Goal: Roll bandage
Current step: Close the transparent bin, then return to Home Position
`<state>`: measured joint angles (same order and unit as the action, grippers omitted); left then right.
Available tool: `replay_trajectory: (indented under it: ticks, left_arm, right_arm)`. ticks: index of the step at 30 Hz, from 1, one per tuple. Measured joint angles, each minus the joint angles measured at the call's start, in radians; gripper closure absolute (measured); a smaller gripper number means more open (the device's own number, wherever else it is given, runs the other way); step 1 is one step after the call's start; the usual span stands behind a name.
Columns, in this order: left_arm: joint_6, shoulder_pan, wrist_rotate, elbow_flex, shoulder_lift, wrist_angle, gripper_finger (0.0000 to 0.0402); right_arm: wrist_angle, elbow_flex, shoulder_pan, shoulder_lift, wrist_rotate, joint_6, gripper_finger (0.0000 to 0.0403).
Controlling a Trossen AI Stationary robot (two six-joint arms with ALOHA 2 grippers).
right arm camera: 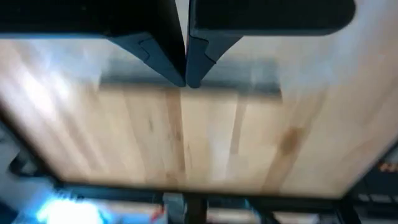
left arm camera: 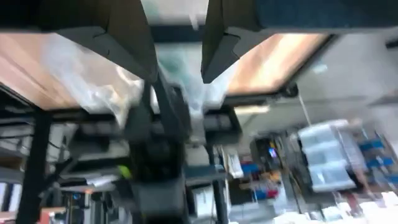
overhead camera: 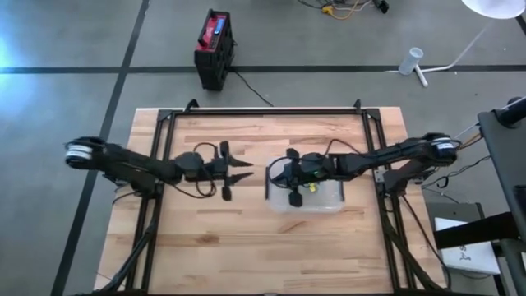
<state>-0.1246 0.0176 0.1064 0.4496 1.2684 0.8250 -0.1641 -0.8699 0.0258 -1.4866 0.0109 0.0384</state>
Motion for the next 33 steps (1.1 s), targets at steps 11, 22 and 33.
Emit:
replay_trajectory:
  ticks: [11, 22, 33]
  left_arm:
    - [0.232, 0.001, 0.016, 0.003, -0.462, -0.408, 0.0281]
    - [0.428, 0.002, 0.015, 0.028, -0.721, -0.826, 0.0276]
    - [0.536, 0.002, 0.015, 0.023, -0.853, -1.081, 0.0256]
  right_arm:
    - [0.220, 0.008, 0.033, 0.448, -0.004, -0.002, 0.0396]
    - [0.961, 0.006, 0.042, 0.761, 0.016, -0.624, 0.0396]
    - [1.398, 0.006, 0.042, 0.605, -0.097, -0.945, 0.0396]
